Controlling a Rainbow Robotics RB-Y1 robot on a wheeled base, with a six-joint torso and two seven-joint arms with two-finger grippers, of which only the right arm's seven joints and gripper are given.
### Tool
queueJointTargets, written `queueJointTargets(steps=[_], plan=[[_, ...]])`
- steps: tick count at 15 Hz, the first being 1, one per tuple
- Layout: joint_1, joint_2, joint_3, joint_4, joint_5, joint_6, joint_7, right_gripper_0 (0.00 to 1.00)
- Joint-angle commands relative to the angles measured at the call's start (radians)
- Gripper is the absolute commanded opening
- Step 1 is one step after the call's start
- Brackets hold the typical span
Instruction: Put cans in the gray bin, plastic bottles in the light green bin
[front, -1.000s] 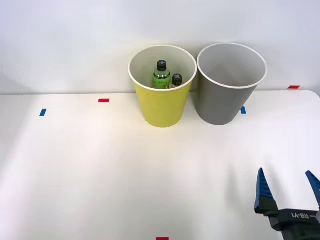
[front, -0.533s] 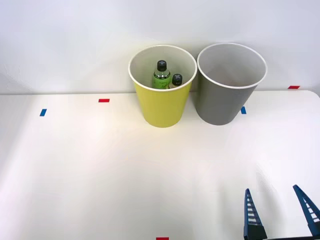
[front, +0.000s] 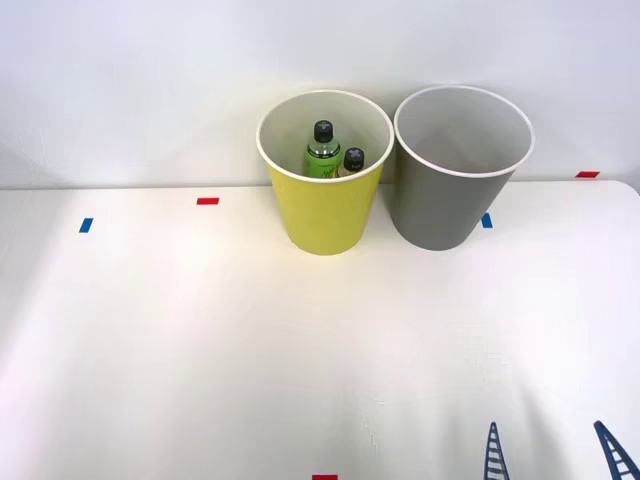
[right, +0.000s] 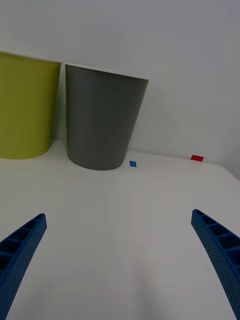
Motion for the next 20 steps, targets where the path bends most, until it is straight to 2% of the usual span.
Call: queueJointTargets(steps=[1,6,20], plan=[[0.004,-0.015,0.018,0.0,0.01,-0.014,0.012,1.0],[0.01,-0.062,0.044,0.0,0.013,-0.025,0.036,1.0],[0.025,-0.062,0.046,0.0,0.013,-0.027,0.045,1.0]])
